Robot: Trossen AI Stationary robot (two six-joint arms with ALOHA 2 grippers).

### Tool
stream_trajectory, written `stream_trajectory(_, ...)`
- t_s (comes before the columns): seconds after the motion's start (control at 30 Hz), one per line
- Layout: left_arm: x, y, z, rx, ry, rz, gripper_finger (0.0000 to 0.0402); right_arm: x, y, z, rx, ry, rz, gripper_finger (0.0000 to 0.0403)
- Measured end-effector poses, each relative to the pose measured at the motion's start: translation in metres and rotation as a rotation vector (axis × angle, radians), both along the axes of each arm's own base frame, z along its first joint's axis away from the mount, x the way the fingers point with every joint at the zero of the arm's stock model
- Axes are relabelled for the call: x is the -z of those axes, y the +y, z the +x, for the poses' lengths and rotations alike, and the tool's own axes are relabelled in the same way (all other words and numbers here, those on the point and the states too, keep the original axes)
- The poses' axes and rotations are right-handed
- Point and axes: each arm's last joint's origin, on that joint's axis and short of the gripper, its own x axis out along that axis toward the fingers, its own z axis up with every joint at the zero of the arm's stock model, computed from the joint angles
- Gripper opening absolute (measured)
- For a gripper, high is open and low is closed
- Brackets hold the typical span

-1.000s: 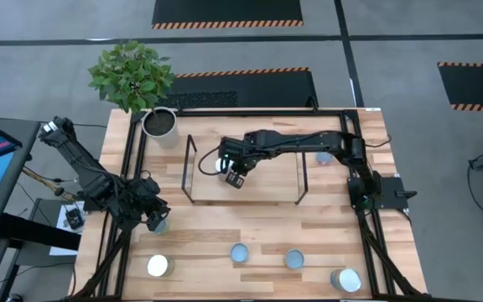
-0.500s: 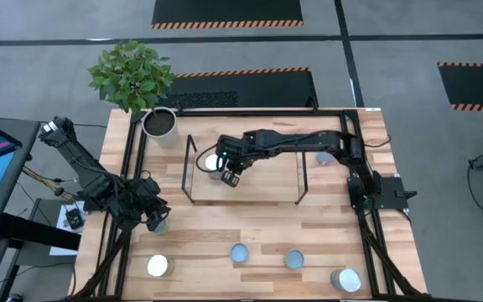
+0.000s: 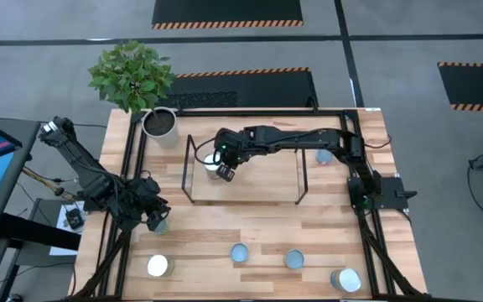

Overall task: Pick and place cans onto a shelf
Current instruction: Put the canned peaches on the shelf

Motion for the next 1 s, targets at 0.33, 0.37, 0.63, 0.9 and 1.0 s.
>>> stream_trajectory(0.33, 0.0, 0.0, 0.0, -0.003, -0.005, 0.005, 0.0128, -0.002, 0.001, 0.002, -0.018, -0.031, 0.019, 0.0066)
stream_trajectory(0.37, 0.0, 0.0, 0.0, -0.003, -0.005, 0.005, 0.0128, -0.002, 0.001, 0.002, -0.017, -0.031, 0.019, 0.0066)
stream_trajectory(0.63, 0.0, 0.0, 0.0, -0.003, -0.005, 0.005, 0.0128, 0.011, 0.004, 0.007, -0.02, -0.006, 0.027, 0.0066)
stream_trajectory(0.9, 0.0, 0.0, 0.0, -0.003, -0.005, 0.006, 0.0128, 0.012, 0.009, 0.014, -0.031, -0.047, 0.022, 0.0066)
stream_trajectory(1.0, 0.0, 0.0, 0.0, -0.001, -0.005, 0.008, 0.0128, 0.012, 0.008, 0.014, -0.03, -0.05, 0.021, 0.0066)
